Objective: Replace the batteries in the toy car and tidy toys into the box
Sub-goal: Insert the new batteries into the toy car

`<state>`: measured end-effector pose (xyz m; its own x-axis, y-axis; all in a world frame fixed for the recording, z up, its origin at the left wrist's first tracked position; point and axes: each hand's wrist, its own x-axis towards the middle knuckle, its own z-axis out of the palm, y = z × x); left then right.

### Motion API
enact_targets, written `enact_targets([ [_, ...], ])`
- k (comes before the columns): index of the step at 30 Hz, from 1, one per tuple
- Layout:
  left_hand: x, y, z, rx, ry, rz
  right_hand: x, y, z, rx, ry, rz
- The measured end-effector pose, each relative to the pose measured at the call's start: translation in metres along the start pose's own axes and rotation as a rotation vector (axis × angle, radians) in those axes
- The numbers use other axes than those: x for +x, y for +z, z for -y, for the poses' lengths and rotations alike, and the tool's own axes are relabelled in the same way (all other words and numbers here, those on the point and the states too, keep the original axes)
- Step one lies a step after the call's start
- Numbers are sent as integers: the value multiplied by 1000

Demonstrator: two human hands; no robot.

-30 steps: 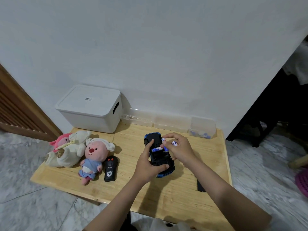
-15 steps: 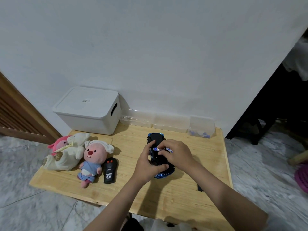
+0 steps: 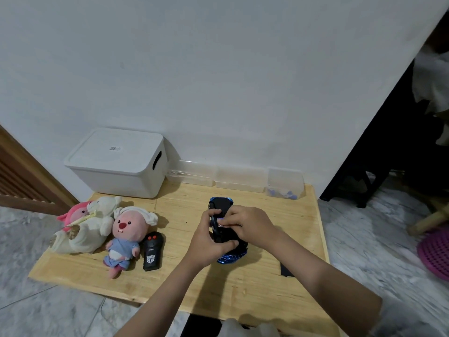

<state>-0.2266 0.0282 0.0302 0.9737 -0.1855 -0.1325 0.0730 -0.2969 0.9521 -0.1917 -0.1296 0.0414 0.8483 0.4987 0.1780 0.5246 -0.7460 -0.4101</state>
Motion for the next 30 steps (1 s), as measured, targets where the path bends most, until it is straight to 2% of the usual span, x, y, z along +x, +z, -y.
enact_targets([
  [6,10,-16,-7,32,64,-20,26,-11,8,53,103,30],
  [12,26,-38,-9,131,172,26,65,-29,28,-68,201,190],
  [17,38,-54,-11,36,118,-22,77,-32,33,-66,219,75],
  [21,49,-60,-8,17,107,-23,77,-40,30,405,450,-115],
  [24,53,-63,-2,19,114,-13,80,-44,26,709,641,-58],
  [26,56,-65,2,18,127,-2,81,-43,25,872,691,-57],
  [30,64,-67,5,5,134,4,80,-35,26,1074,751,-250],
])
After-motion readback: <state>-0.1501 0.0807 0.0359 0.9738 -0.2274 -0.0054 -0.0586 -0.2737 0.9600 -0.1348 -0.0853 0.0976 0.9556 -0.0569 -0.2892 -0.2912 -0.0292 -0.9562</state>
